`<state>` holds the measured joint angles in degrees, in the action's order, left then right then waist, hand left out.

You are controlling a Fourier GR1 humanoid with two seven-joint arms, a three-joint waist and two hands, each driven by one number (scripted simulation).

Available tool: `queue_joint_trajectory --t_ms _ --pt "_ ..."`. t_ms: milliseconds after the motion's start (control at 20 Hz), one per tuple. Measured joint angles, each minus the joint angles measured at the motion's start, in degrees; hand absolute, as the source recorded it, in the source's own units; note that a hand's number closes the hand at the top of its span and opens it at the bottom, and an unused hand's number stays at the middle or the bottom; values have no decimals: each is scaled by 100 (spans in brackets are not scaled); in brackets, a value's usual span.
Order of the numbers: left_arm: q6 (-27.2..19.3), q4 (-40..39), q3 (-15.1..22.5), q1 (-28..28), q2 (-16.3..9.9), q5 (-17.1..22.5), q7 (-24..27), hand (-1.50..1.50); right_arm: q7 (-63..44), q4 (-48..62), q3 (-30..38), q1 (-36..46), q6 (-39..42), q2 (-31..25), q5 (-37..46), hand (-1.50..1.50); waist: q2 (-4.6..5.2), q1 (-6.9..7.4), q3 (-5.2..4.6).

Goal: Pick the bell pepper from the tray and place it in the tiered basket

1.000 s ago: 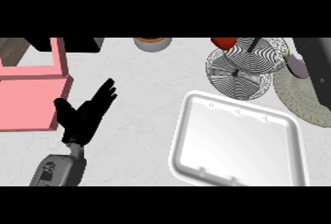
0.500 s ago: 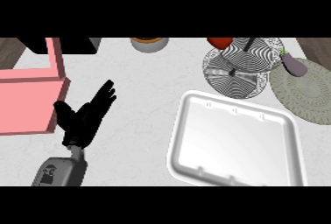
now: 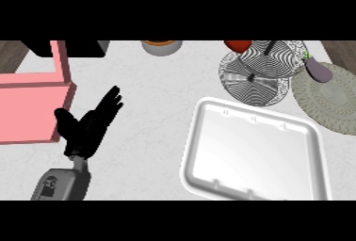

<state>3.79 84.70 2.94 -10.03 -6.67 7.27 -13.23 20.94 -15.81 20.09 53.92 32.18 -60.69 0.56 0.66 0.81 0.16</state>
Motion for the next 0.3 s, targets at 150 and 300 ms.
queue_joint_trajectory --t_ms 150,300 --pt "-58 42 56 -98 67 -44 -83 0 207 186 81 -180 401 -422 -5 -150 14 40 6" --pt "-15 73 19 -76 36 -7 -79 0 403 325 149 -478 533 -719 -7 -150 25 65 12"
